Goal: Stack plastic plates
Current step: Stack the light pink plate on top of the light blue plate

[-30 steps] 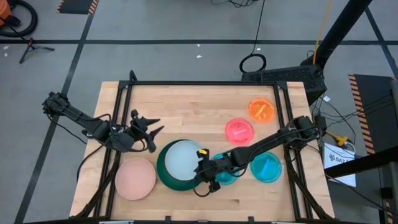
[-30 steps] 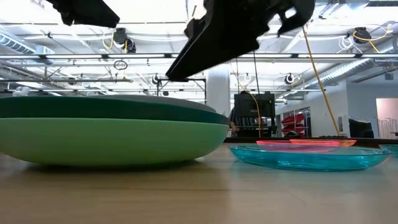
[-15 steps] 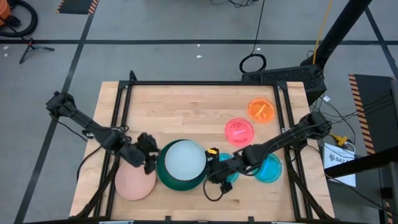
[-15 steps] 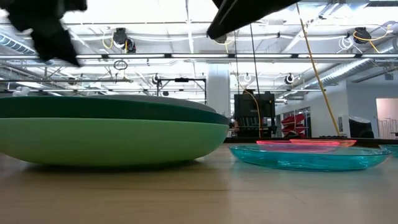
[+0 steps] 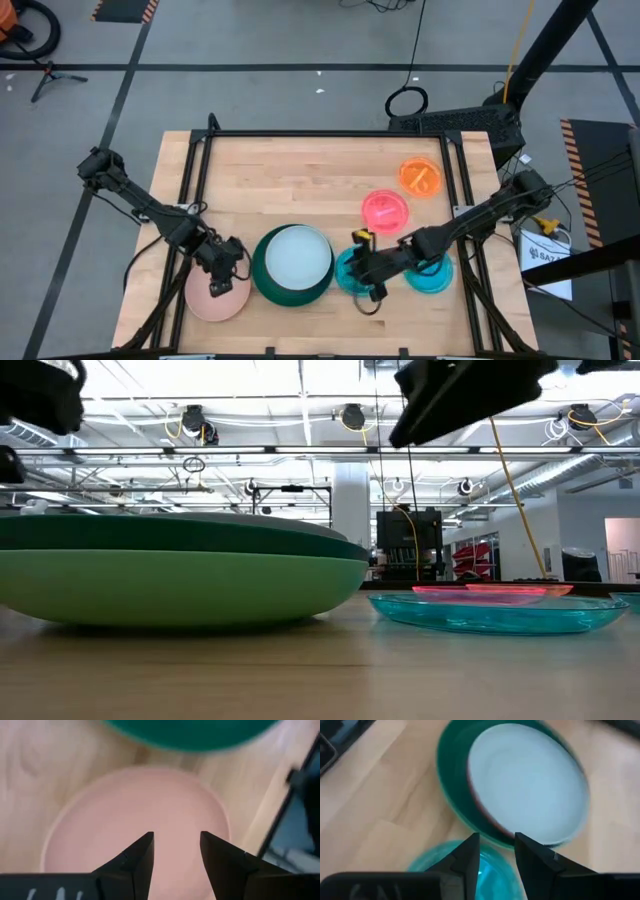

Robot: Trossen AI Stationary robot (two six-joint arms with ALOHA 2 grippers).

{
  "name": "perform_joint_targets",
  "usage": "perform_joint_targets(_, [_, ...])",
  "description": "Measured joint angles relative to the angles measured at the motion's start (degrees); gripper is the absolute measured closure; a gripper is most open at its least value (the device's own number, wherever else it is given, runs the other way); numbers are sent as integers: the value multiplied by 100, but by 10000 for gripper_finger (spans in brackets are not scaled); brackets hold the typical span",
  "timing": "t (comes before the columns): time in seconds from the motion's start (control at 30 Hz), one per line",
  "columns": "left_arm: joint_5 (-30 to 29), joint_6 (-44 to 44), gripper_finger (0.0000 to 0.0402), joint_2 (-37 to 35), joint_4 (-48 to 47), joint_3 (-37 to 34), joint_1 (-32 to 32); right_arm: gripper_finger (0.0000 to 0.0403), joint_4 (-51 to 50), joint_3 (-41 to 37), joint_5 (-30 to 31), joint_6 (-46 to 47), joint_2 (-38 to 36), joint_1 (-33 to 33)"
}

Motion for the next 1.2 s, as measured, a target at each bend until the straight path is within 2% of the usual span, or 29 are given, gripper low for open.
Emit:
perform_joint_targets(0.13, [437,284,236,14,-498,0,2,289,1122,-693,152,-555,-524,-116])
perform_joint_targets(0.23, [402,557,236,20,-654,0,4,289,1746,-1039,151,-903,-837,-294])
perform_joint_targets(0.3, [121,833,236,26,-595,0,6,289,1843,-1117,147,-1021,-1033,-436])
perform_joint_targets(0.47, [-922,1614,236,25,-668,0,65,289,1826,-1237,118,-1232,-1415,-784])
perform_joint_targets(0.57, [-1314,1925,236,26,-701,0,155,289,1853,-1240,104,-1380,-1585,-947])
perform_joint_targets(0.8, [-1421,2418,236,333,-1021,2,381,289,1842,-1240,86,-1527,-1860,-1228])
perform_joint_targets(1.0, [-1421,2657,236,786,-965,2,404,289,1785,-1240,-491,-1382,-1903,-1289])
perform_joint_targets(1.2, [-1421,2819,236,1170,-910,2,404,289,1745,-1240,-497,-1345,-1903,-1344])
